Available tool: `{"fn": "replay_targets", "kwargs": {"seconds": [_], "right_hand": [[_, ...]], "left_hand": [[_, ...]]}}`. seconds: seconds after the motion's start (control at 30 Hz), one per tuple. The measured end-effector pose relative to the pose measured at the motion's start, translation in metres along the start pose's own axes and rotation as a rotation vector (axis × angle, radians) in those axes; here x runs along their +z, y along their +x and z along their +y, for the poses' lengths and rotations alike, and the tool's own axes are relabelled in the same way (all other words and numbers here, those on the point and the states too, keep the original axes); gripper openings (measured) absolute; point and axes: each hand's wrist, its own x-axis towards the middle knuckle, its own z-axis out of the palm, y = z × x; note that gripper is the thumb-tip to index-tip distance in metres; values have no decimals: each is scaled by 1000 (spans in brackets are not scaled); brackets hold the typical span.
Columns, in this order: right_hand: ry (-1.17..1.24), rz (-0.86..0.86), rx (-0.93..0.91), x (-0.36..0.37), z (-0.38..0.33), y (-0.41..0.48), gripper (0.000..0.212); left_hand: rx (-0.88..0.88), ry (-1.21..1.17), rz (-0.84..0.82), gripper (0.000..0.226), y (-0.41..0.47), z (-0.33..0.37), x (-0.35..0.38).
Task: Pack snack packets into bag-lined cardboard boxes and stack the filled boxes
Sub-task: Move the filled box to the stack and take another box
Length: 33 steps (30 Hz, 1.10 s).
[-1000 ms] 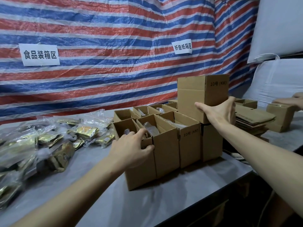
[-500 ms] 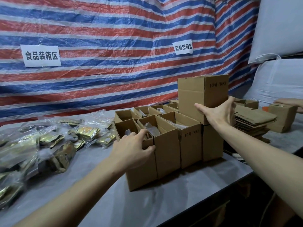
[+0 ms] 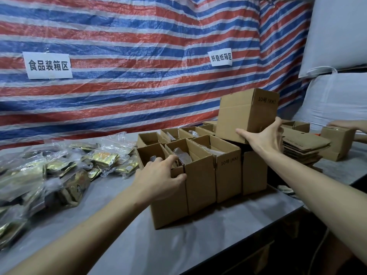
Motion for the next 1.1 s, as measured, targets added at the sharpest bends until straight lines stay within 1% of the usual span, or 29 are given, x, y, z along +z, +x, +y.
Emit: {"fn": "replay_targets", "kwargs": {"seconds": [0.13,0.27,0.53,0.7,0.8,1.1], "right_hand": [[79,3,31,-3,-7,4,114],[107,18,8,0,-9,1,120],[130,-24,-144,0,8,-3,119],[155,-29,-148,2,20,-9,120],[135,-34,-171,4,20,-10,122],[118,-22,-155,10,19,-13,125]], "left_hand": [[-1,2,-13,69,0,2,0],[-3,0,-24,69,0,2,-1],[-4,10,-30,69,-2,3,-2],[5,16,-26,68,-2,3,-1],[0,11,-24,69,-2,3,0],[8,2,-12,69,-2,2,0]]}}
